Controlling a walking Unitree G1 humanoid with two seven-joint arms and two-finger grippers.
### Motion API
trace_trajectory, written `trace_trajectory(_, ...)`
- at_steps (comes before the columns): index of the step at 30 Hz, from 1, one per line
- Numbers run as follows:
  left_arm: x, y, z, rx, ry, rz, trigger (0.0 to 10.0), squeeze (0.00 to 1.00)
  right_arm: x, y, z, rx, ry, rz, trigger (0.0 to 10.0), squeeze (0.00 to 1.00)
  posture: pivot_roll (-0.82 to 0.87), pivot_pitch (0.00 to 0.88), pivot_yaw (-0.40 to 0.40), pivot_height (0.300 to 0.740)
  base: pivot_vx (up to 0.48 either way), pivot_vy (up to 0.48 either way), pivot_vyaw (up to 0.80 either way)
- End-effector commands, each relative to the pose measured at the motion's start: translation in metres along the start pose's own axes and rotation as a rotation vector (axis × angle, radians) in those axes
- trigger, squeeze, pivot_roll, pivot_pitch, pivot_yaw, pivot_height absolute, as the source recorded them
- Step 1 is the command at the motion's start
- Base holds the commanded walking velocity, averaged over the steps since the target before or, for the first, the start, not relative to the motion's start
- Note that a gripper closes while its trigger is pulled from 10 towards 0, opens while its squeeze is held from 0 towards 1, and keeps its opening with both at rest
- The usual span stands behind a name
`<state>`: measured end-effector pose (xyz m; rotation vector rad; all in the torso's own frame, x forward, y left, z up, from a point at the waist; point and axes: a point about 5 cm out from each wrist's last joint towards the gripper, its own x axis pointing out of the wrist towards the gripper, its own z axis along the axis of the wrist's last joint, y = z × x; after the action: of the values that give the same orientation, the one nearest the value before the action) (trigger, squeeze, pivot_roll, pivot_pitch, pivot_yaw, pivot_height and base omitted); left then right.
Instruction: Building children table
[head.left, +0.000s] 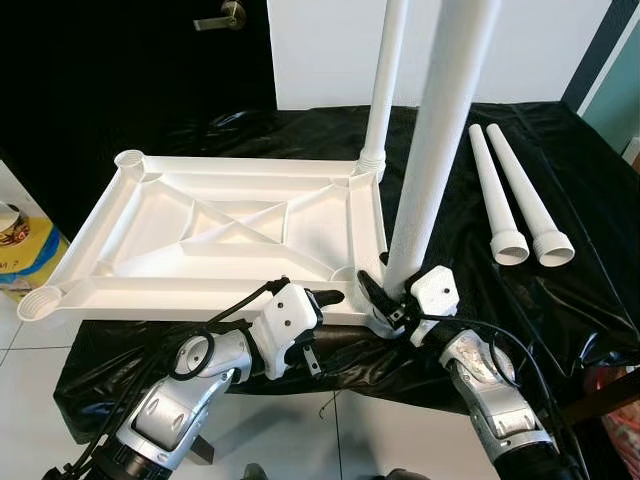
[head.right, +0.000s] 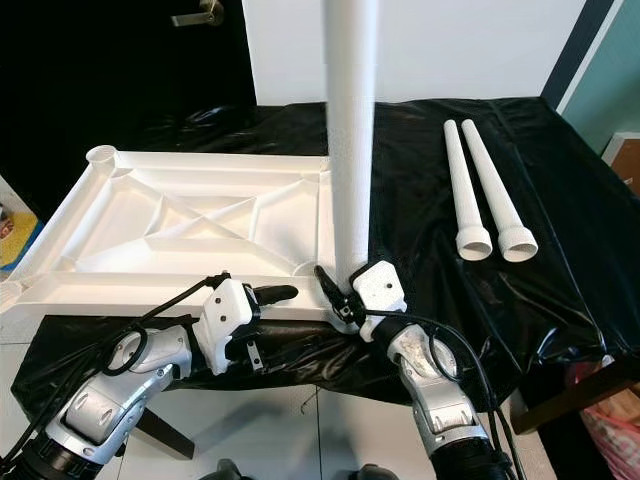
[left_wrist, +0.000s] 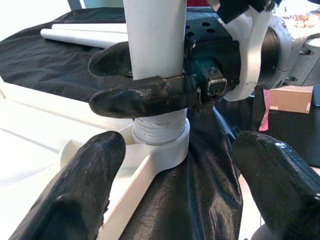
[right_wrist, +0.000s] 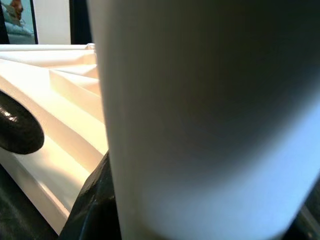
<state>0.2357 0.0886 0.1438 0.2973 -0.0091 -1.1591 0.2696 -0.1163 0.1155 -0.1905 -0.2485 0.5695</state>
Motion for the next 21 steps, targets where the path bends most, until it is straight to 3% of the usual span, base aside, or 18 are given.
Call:
trace_trajectory(1, 0.0, 0.001, 0.0, 0.01, 0.012, -0.028, 10.0, 0.0, -0.006, 0.003, -0.016, -0.005, 0.081, 0.03, 10.0, 0.0, -0.01, 0.023, -0.014, 0.74, 0.0, 0.0, 0.0)
trace_trajectory(5, -0.001, 0.002, 0.001, 0.012, 0.015, -0.03, 10.0, 0.0, -0.007, 0.004, -0.02, 0.015, 0.091, 0.03, 10.0, 0.0, -0.01, 0.025, -0.009, 0.74, 0.0, 0.0, 0.0)
trace_trajectory(9, 0.0, 0.003, 0.001, 0.015, 0.015, -0.035, 10.0, 0.0, -0.008, -0.005, -0.029, 0.179, 0.122, -0.06, 10.0, 0.0, -0.01, 0.025, -0.007, 0.74, 0.0, 0.0, 0.0)
trace_trajectory(21, -0.001, 0.004, 0.002, 0.019, 0.018, -0.031, 10.0, 0.0, -0.003, -0.002, -0.036, 0.213, 0.182, -0.098, 10.0, 0.0, -0.01, 0.025, -0.009, 0.74, 0.0, 0.0, 0.0)
